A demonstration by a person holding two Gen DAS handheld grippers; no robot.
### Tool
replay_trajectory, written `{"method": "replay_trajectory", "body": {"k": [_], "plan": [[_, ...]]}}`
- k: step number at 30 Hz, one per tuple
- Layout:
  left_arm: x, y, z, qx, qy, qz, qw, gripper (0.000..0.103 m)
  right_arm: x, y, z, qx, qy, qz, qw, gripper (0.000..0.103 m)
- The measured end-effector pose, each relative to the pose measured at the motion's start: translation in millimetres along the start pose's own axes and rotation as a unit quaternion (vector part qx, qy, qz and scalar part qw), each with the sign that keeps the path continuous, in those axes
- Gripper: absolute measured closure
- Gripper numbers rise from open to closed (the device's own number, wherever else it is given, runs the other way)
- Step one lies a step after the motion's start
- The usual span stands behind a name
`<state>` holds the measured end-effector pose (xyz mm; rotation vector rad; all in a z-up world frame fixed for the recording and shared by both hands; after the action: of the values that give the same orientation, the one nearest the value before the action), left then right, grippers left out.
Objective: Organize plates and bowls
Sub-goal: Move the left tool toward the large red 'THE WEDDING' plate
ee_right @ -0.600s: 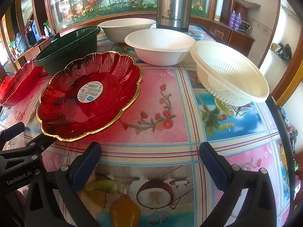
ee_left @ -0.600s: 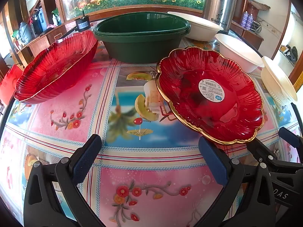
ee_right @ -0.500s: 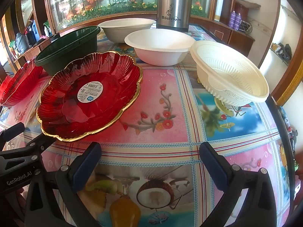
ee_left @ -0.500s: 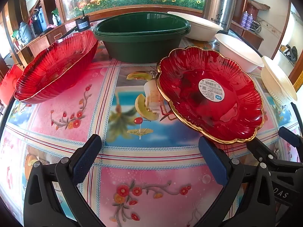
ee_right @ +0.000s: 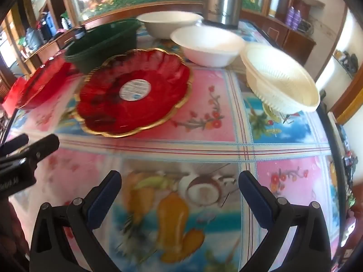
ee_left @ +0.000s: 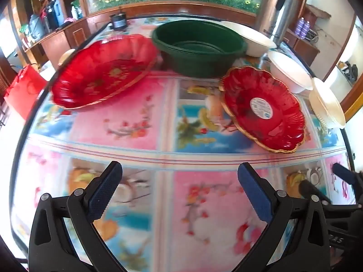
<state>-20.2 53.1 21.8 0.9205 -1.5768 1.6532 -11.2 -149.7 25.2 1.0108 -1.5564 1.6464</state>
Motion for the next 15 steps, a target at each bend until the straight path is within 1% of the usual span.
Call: {"method": "replay_trajectory", "body": {"k": [3, 7, 10, 13, 15], "plan": [[13.5, -2.4, -21.6, 0.022, 0.003, 0.004, 0.9998, 0.0, 18.4, -5.2, -17.3, 0.012, -0.012, 0.007, 1.0, 0.0], [19.9, -10.5, -56.3, 0.056, -0.006, 0.001, 0.9984, 0.0, 25.5, -17.7, -41.3, 0.024, -0.037, -0.01, 0.999, 0.0], [25.1, -17.9, -82.4, 0.076, -0.019, 0.016, 0.9968, 0.0, 27.5, -29.2, -66.7, 0.046, -0.052, -0.004, 0.998, 0.0], [28.4, -23.3, -100.6, 0.087, -0.032, 0.022, 0.9955, 0.0, 28.4, -41.0, -93.1, 0.074, -0.06, -0.001, 0.995, 0.0], [29.4, -27.1, -111.3, 0.091, -0.041, 0.025, 0.9947, 0.0, 29.1, -48.1, -106.6, 0.083, -0.073, 0.002, 0.994, 0.0]]}}
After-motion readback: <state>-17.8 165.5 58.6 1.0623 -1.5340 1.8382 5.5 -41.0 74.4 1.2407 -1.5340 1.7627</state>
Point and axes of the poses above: each gripper's, at about its wrist camera, not at the fingertips, and x roughly against the way its jaws point, z to its right, y to its underside, the point moved 3 cm from there along -x, roughly the way its jaws point, and after that the axes turned 1 degree about -x, right-handed, at the moved point
